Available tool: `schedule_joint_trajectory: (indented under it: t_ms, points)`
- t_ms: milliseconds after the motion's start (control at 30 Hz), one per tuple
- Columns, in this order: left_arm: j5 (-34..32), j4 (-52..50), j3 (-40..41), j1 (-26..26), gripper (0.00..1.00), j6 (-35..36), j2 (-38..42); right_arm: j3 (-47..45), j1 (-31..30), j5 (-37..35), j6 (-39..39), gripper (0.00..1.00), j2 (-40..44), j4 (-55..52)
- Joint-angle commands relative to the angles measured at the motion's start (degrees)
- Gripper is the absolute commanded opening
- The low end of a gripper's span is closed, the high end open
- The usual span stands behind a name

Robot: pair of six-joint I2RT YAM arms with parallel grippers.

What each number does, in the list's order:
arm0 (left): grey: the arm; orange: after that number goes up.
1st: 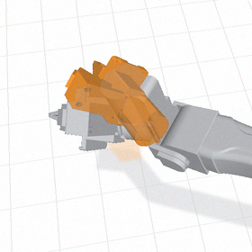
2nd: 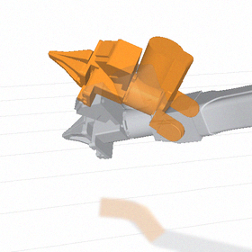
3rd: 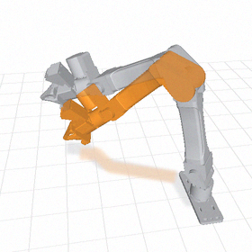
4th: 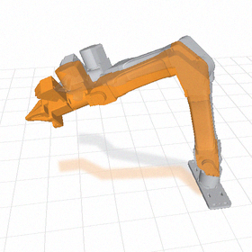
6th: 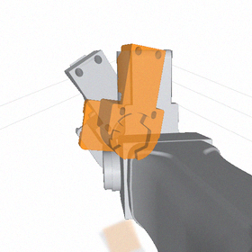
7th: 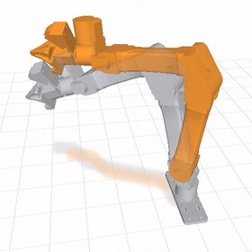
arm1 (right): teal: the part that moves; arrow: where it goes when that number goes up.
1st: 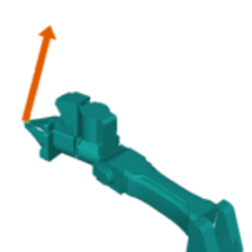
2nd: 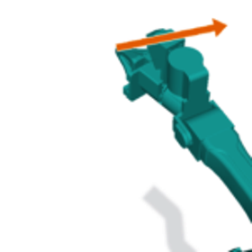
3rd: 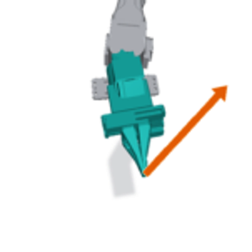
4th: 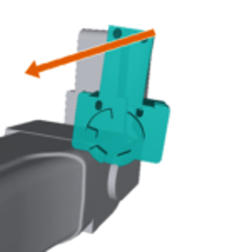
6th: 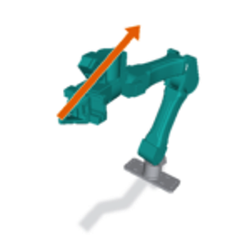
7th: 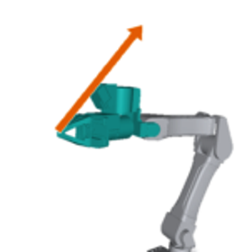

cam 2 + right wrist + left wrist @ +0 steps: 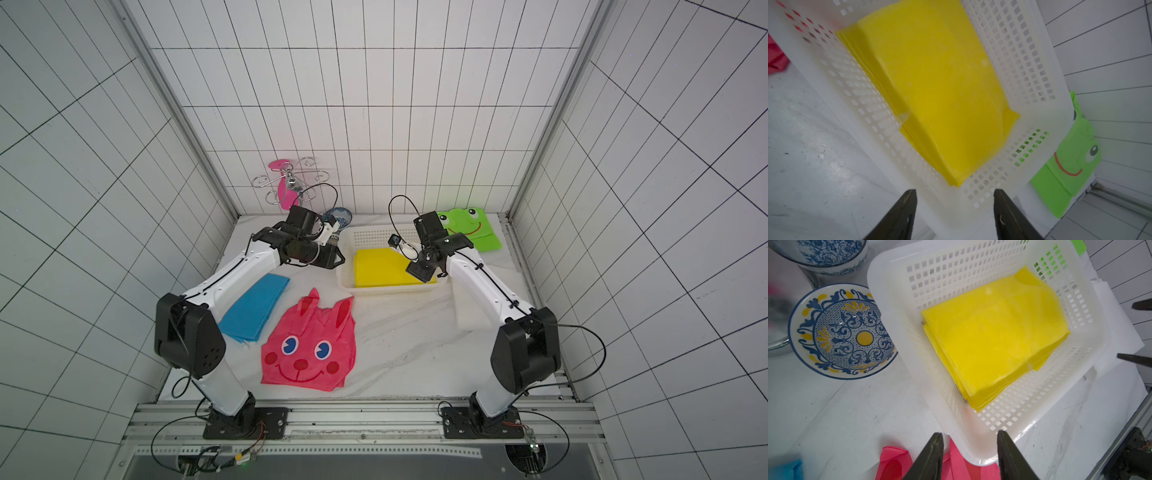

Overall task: Put the folded raincoat in the basket
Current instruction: Place the raincoat in the basket.

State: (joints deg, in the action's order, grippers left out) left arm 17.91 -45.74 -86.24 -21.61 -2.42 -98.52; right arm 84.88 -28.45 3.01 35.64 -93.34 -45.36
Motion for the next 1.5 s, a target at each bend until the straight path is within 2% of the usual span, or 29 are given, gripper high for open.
schedule_joint_trajectory:
  t_ms: [0,33,133,200,300,433,567,633,733,867,1000,1100,1333,1467]
  points:
    - [-4.5,4.2,1.3,0.8,0.45,4.8,2.0,6.2,1.1,2.3,-19.7,0.48,-5.3,-6.1]
    - [-4.7,4.2,1.7,1.1,0.45,5.7,2.3,7.4,1.7,2.0,-23.7,0.46,-6.6,-6.6]
    - [-3.2,5.7,4.2,2.8,0.59,7.7,4.0,7.3,3.4,1.7,-33.5,0.44,-9.3,-4.2]
    - [-2.4,6.5,5.9,4.0,0.59,8.7,5.1,6.7,3.8,-0.5,-38.3,0.39,-11.7,-1.7]
    - [-2.3,6.9,7.9,5.2,0.59,10.6,5.8,11.7,3.8,-6.8,-40.7,0.27,-18.1,-2.6]
    - [-4.0,8.3,11.3,6.2,0.6,12.9,6.6,16.9,3.9,-13.6,-44.4,0.27,-24.9,-1.9]
    - [-5.0,10.1,14.2,7.8,0.6,13.6,7.7,20.9,4.0,-19.0,-45.5,0.21,-31.4,1.3]
    - [-4.8,10.1,14.6,8.5,0.6,13.8,7.9,22.1,4.1,-19.9,-45.5,0.19,-33.6,3.2]
    - [-4.6,9.6,15.1,9.0,0.6,14.5,8.2,20.7,4.2,-18.8,-45.0,0.18,-35.3,11.5]
    - [-3.3,9.2,17.1,10.6,0.6,15.2,9.8,20.7,4.0,-17.4,-46.4,0.17,-36.5,13.1]
    - [-2.3,5.9,18.3,13.3,0.6,16.5,11.4,16.5,4.0,-18.0,-47.0,0.18,-30.9,14.9]
    - [-0.6,3.7,20.4,16.1,0.61,17.3,13.3,13.8,4.0,-17.6,-45.4,0.25,-24.4,14.4]
    - [-0.6,-0.4,26.6,21.0,0.63,21.9,18.5,-0.9,0.4,-5.5,-37.1,0.41,-1.5,20.6]
    - [-0.5,-4.8,29.0,23.4,0.73,26.2,20.6,-9.8,-3.6,6.7,-29.0,0.5,8.7,22.3]
